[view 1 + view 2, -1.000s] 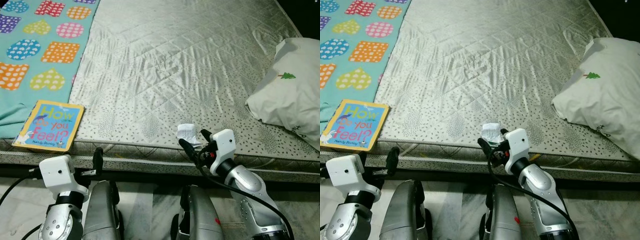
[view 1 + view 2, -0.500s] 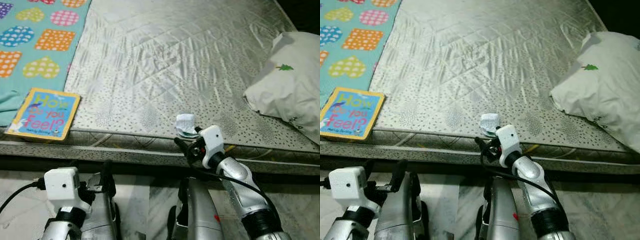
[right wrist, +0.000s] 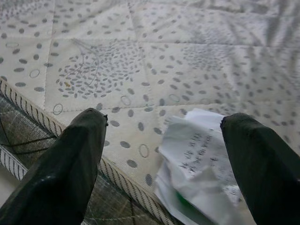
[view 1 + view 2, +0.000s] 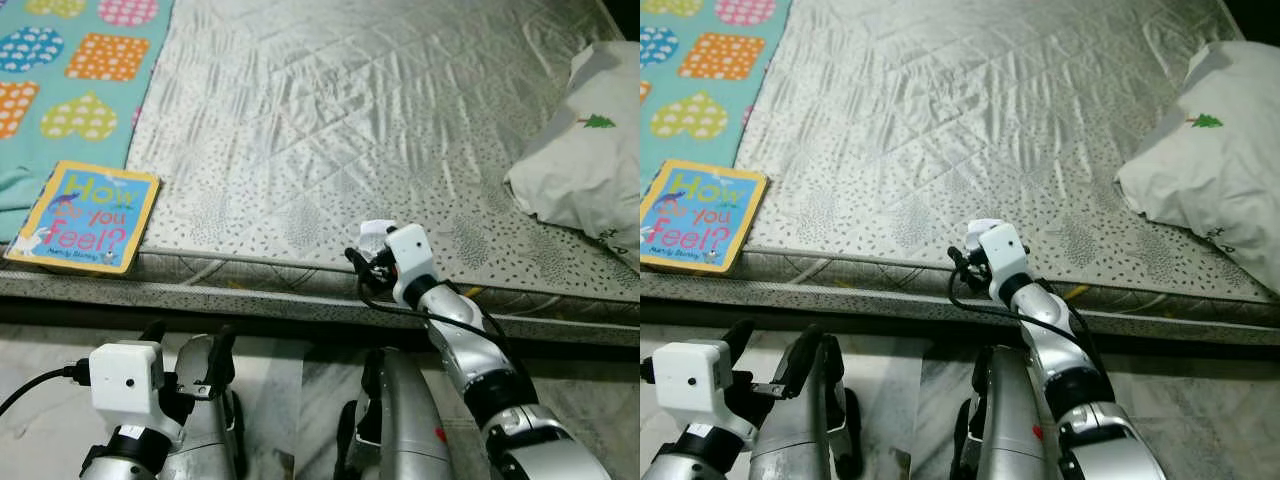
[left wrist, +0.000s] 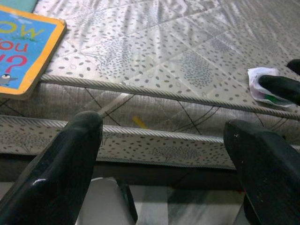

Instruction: Clean up the room

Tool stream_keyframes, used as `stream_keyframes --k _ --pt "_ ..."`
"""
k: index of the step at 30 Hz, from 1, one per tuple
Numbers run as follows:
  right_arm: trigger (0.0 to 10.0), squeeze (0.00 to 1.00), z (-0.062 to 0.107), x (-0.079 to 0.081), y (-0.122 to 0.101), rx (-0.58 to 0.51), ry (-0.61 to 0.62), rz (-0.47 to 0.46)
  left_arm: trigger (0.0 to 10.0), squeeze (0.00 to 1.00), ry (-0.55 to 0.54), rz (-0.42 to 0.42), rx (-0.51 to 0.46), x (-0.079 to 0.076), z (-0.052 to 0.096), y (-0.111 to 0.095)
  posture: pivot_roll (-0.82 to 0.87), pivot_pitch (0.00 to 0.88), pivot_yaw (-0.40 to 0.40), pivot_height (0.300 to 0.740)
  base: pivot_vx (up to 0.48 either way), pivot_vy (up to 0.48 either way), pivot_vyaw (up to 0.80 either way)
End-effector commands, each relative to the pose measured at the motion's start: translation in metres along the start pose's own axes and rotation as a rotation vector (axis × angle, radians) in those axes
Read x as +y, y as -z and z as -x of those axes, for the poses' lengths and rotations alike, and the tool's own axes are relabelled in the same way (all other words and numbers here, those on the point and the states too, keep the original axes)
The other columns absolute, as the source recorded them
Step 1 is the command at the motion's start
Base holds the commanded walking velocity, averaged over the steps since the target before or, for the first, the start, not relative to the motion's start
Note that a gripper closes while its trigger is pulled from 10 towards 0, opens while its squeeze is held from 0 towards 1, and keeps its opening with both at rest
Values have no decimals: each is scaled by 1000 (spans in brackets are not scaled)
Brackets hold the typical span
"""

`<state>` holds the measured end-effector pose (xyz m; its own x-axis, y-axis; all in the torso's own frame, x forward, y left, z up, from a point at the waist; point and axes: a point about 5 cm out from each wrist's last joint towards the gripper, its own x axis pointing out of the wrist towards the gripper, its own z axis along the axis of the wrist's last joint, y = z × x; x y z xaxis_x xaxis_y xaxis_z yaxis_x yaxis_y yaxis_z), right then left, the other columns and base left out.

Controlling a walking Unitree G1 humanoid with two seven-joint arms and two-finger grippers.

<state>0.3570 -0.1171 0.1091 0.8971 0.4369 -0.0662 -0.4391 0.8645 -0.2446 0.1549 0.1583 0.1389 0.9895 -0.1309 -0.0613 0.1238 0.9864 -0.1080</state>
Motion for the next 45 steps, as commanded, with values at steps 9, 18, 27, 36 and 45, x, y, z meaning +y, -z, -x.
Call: stream_keyframes --k 9,18,27,36,45 --pt "10000 0 -2 1 10 69 3 80 10000 0 16 -13 20 -6 8 -3 266 389 -120 562 0 0 0" --pt "10000 0 -6 -8 17 189 106 229 10000 0 0 -15 21 -4 8 -5 275 399 -118 562 0 0 0" --pt "10000 0 5 -35 29 315 232 360 10000 0 -22 -24 16 -2 7 -8 280 402 -117 562 0 0 0" --pt "0 0 10 -42 33 342 268 374 10000 0 -31 -32 13 1 5 -9 284 395 -114 562 0 0 0" --pt "0 0 9 -40 33 337 261 361 10000 0 -14 -31 1 0 0 -10 279 379 -114 562 0 0 0"
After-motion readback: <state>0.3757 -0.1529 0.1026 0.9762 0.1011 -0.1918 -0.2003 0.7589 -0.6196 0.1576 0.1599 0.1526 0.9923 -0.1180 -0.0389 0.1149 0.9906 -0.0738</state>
